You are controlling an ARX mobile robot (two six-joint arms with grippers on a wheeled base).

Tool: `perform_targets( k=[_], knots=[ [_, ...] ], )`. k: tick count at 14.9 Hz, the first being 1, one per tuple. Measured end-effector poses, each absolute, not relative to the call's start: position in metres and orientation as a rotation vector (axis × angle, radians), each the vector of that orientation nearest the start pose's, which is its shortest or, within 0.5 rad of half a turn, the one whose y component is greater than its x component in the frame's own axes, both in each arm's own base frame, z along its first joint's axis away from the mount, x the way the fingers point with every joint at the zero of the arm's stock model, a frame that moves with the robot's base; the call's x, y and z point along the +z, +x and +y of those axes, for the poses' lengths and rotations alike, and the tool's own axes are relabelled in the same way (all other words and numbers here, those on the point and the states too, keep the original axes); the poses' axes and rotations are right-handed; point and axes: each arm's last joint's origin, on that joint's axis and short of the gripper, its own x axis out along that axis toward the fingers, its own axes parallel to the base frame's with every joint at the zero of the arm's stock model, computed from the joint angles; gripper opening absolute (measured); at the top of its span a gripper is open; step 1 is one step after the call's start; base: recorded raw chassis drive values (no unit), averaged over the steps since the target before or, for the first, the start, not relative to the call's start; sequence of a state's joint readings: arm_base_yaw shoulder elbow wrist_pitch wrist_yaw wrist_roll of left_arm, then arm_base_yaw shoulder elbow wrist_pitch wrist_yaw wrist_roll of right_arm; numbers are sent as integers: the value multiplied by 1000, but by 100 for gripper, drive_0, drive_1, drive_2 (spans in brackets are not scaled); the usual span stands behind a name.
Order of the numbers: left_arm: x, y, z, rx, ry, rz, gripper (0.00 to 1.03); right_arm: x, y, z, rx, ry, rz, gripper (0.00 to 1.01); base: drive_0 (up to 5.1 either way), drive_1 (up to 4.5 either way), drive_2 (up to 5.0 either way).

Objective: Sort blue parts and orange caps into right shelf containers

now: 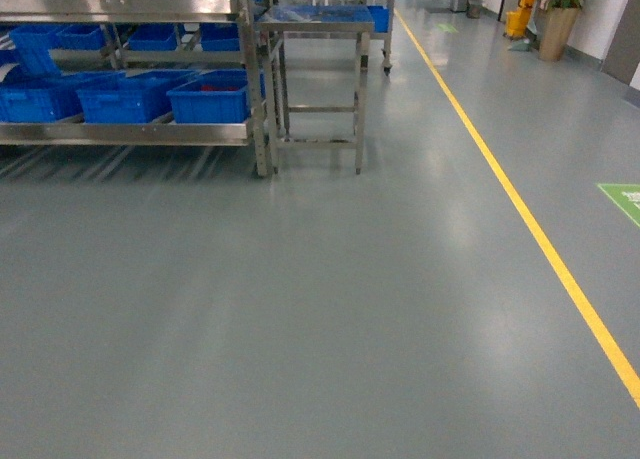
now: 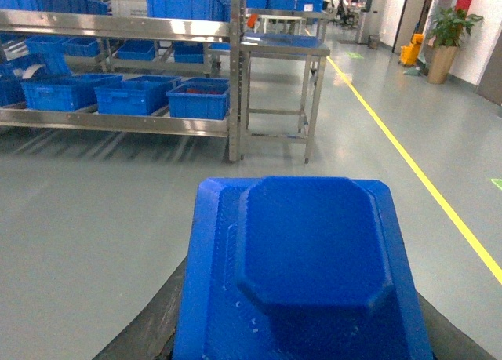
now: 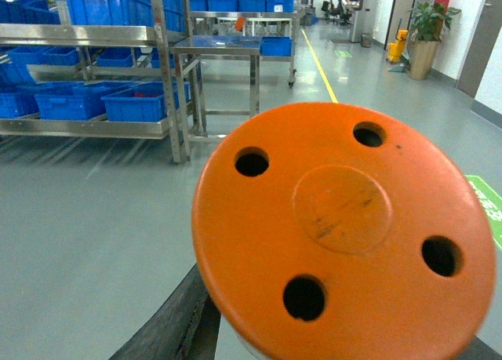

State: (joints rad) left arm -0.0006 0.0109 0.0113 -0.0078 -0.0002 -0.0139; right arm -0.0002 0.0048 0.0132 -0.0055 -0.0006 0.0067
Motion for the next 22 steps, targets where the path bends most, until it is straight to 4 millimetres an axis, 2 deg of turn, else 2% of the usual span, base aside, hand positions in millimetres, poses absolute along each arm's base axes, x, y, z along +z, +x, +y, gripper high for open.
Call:
perform_targets(
  k=[22],
  knots=[
    [166,98,0,0,-14,5,42,167,97,0,0,7,-3,44,-2,428,-433]
  ],
)
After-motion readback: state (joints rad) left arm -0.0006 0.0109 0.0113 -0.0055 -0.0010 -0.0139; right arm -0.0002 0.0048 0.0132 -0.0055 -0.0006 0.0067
